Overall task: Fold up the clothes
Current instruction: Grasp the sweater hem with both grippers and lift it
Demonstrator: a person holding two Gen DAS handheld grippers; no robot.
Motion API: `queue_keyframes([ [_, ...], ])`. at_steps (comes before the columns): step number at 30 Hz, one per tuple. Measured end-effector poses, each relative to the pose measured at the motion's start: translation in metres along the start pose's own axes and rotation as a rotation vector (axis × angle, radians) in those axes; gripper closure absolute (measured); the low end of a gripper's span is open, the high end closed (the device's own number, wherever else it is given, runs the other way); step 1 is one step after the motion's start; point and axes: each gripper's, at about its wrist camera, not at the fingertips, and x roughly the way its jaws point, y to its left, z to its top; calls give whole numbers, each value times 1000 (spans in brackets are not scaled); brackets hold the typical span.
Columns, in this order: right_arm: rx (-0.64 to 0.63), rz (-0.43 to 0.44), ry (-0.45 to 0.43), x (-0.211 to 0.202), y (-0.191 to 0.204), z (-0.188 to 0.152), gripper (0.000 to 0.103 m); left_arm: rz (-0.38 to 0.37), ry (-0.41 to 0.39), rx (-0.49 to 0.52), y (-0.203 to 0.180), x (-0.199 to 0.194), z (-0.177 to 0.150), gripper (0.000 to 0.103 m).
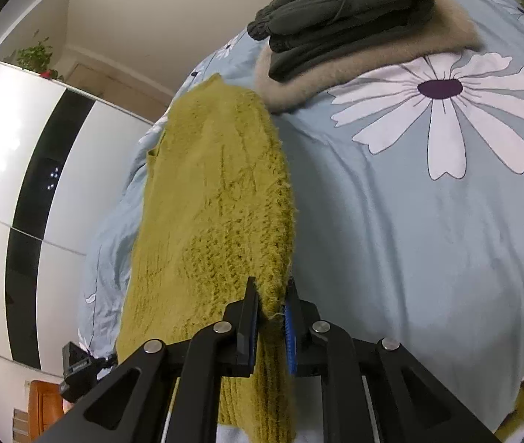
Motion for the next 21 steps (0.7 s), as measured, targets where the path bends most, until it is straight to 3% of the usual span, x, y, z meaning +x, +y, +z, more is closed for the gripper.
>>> queue_keyframes([
  [8, 64, 68, 44, 14, -12, -11, 87, -29, 3, 41, -7, 1, -7, 81],
  [12, 109, 97, 59, 14, -20, -13, 77, -60, 4, 36, -4, -2, -10, 81],
  [15, 125, 115, 73, 17, -23, -20, 77, -50, 9, 43, -8, 2, -10, 81],
  [18, 110, 99, 61, 17, -17, -23, 77, -29, 9, 58, -11, 4, -10, 81],
  [21, 49, 59, 54, 15, -4, -23, 83, -7, 8, 71, -11, 4, -11, 85],
])
